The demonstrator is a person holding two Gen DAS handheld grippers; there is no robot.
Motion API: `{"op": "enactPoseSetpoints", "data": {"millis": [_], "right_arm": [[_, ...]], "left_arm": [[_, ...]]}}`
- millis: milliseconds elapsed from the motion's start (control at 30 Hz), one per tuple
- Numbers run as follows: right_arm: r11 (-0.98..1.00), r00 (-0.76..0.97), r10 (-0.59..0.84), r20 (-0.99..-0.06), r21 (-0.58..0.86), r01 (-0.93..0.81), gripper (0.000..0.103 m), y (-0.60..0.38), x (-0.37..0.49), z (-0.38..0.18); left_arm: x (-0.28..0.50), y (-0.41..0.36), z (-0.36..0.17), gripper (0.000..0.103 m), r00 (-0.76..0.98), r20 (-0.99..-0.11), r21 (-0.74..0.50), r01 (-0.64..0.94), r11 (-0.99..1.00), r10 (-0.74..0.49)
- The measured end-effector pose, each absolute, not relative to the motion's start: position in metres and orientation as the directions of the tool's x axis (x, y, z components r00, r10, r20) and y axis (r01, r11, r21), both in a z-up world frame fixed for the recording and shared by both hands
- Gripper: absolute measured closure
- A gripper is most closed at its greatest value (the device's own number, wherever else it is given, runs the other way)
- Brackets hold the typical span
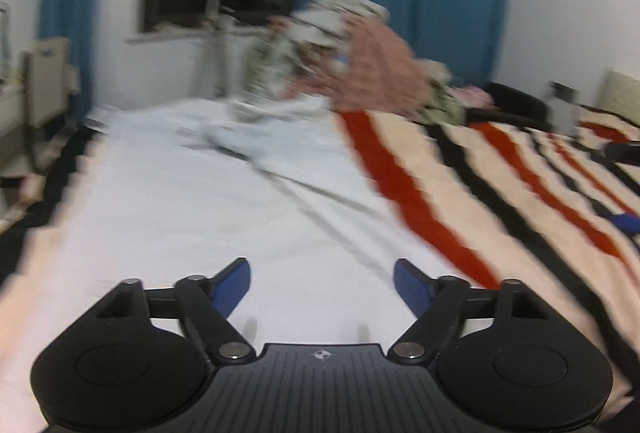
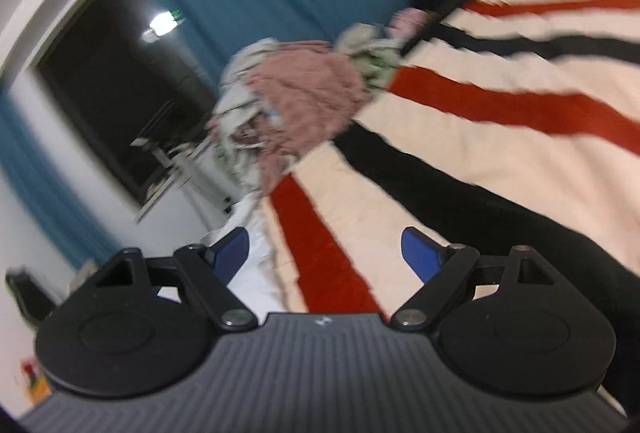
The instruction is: Fold clothes
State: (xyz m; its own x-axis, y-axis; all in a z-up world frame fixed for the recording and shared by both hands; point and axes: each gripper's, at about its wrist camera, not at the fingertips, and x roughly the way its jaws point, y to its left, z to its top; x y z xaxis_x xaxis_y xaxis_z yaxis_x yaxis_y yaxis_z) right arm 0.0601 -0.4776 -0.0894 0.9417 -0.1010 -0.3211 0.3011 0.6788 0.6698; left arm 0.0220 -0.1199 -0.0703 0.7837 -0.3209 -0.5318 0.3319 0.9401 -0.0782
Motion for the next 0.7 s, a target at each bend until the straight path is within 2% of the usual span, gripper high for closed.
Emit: {"op": "enactPoseSetpoints", "data": {"millis": [67, 200, 333, 400, 500, 567, 633, 700], "right_arm": [[0.638, 0.938, -0.113, -0.328, 0.700, 0.321, 0.017, -0.489, 0.059, -0.095], [0.596, 0.938, -0.124, -0.324, 0.731, 0.332, 0.017, -0.503, 0.055, -0.102], [0.568, 0.937, -0.134, -0.323, 0.750, 0.340, 0.017, -0.513, 0.053, -0.110], [0.549, 0.937, -0.127, -0.325, 0.764, 0.339, 0.017, -0.518, 0.053, -0.114], [0.537, 0.940, -0.103, -0.325, 0.778, 0.327, 0.017, -0.519, 0.055, -0.119], [0.540, 0.941, -0.089, -0.327, 0.778, 0.321, 0.017, -0.519, 0.058, -0.121], [0.540, 0.940, -0.078, -0.331, 0.779, 0.319, 0.017, -0.519, 0.061, -0.124], [0.538, 0.939, -0.071, -0.336, 0.780, 0.320, 0.017, -0.519, 0.063, -0.126]], "left_arm": [[0.017, -0.148, -0.073, 0.049, 0.744, -0.544, -0.090, 0.408, 0.909, -0.388], [0.006, -0.199, -0.087, 0.058, 0.667, -0.563, -0.092, 0.537, 0.839, -0.489], [0.002, -0.242, -0.115, 0.059, 0.594, -0.603, -0.060, 0.632, 0.773, -0.533], [0.003, -0.255, -0.131, 0.055, 0.571, -0.618, -0.057, 0.654, 0.755, -0.541], [0.007, -0.269, -0.155, 0.050, 0.562, -0.651, -0.022, 0.658, 0.753, -0.510], [0.011, -0.276, -0.168, 0.051, 0.558, -0.669, 0.008, 0.665, 0.747, -0.490], [0.011, -0.278, -0.177, 0.055, 0.570, -0.666, 0.042, 0.672, 0.740, -0.480], [0.011, -0.275, -0.179, 0.076, 0.588, -0.652, 0.052, 0.665, 0.745, -0.479]]}}
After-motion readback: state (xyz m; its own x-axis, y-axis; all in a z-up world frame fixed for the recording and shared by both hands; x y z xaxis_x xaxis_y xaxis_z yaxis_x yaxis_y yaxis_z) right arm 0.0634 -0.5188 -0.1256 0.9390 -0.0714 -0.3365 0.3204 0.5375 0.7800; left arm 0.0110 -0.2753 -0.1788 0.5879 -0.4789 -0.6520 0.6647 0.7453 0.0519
